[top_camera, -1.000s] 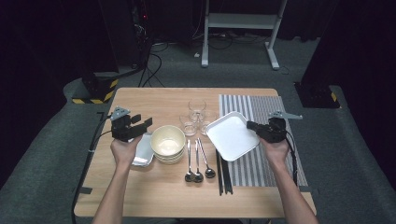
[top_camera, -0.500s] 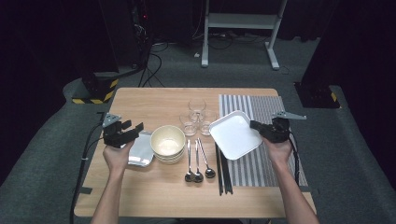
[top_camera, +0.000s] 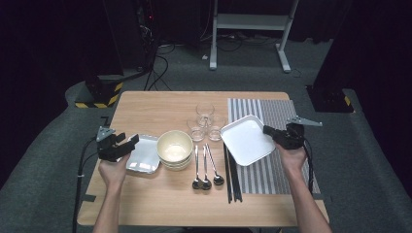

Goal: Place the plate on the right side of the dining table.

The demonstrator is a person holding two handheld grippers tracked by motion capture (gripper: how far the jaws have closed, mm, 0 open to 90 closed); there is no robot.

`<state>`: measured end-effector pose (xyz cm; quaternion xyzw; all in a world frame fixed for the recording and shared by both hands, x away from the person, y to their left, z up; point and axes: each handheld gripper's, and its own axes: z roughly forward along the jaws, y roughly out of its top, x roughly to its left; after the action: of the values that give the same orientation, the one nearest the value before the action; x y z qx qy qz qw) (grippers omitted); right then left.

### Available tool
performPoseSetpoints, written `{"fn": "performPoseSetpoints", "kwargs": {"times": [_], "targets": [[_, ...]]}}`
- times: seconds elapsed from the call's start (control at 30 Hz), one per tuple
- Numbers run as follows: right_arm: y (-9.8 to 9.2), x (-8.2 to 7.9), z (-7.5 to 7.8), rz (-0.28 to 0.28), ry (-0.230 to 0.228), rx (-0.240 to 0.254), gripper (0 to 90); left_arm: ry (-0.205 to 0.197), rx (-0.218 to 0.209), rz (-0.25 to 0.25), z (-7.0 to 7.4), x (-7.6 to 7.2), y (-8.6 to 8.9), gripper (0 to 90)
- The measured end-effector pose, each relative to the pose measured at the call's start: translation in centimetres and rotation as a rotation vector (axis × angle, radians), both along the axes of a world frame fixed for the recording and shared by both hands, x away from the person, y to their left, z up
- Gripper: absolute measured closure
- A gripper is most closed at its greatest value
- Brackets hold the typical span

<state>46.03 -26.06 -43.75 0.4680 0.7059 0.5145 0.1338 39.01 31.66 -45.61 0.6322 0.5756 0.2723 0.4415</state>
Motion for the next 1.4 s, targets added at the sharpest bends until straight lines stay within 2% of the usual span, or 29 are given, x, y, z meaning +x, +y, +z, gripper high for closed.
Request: {"fn": "performPoseSetpoints", "kwargs": {"times": [0.23, 0.4, 0.47, 0.77, 0.83, 0.97, 1.13, 1.4], "targets": [[-0.3, -0.1, 0.2, -0.011, -0.003, 0.002, 88.6, 0.005, -0.003, 0.027, -0.8, -0.6, 0.5, 37.5], [-0.8, -0.3, 0.1, -0.026, -0.001, 0.004, 88.6, 0.009, 0.015, 0.044, -1.3, -1.1, 0.7, 37.4], [-1.0, -0.3, -0.3, -0.036, 0.005, 0.005, 88.6, 0.008, -0.005, 0.056, -1.7, -1.5, 1.1, 37.1], [-1.6, -0.3, -1.1, -0.057, 0.023, 0.010, 88.6, 0.029, -0.006, 0.093, -2.9, -2.2, 1.8, 36.6], [-1.6, -0.3, -1.2, -0.065, 0.025, 0.000, 88.6, 0.037, -0.024, 0.103, -3.4, -2.4, 2.2, 36.5], [-1.7, -0.3, -1.1, -0.068, 0.030, 0.004, 88.6, 0.036, -0.026, 0.106, -3.8, -2.7, 2.4, 35.9], [-2.1, 0.0, -1.8, -0.085, 0.049, 0.000, 88.6, 0.042, -0.041, 0.135, -4.6, -3.3, 2.8, 33.7], [-2.9, -0.1, -3.0, -0.122, 0.069, -0.014, 88.6, 0.025, -0.059, 0.140, -5.0, -4.0, 3.1, 32.2]]}}
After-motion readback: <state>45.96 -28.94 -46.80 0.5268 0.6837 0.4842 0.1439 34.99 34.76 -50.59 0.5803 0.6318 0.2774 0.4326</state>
